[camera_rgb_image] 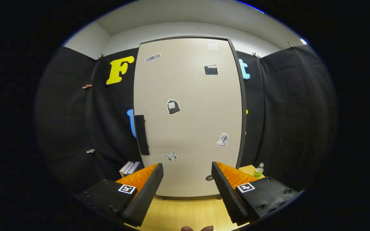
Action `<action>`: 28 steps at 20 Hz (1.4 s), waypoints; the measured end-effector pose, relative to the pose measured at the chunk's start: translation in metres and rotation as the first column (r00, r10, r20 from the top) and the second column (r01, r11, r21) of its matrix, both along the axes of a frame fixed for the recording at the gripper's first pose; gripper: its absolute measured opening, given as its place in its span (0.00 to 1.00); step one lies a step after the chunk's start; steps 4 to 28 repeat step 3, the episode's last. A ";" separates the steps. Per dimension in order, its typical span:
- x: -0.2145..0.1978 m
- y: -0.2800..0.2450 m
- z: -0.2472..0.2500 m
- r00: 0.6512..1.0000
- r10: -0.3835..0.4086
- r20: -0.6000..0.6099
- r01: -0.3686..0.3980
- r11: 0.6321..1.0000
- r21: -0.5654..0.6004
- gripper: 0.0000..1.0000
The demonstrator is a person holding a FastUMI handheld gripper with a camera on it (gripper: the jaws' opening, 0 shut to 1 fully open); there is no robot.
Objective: Open the shoe cabinet door, grab the shoes and put them into the shoe cabinet, then close the shoe cabinet door.
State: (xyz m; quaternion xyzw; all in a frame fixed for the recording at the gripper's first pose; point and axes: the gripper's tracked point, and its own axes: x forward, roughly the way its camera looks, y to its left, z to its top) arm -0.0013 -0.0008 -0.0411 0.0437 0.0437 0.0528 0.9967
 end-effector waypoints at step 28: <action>0.001 0.000 0.000 1.000 0.000 0.001 0.000 1.000 -0.002 0.98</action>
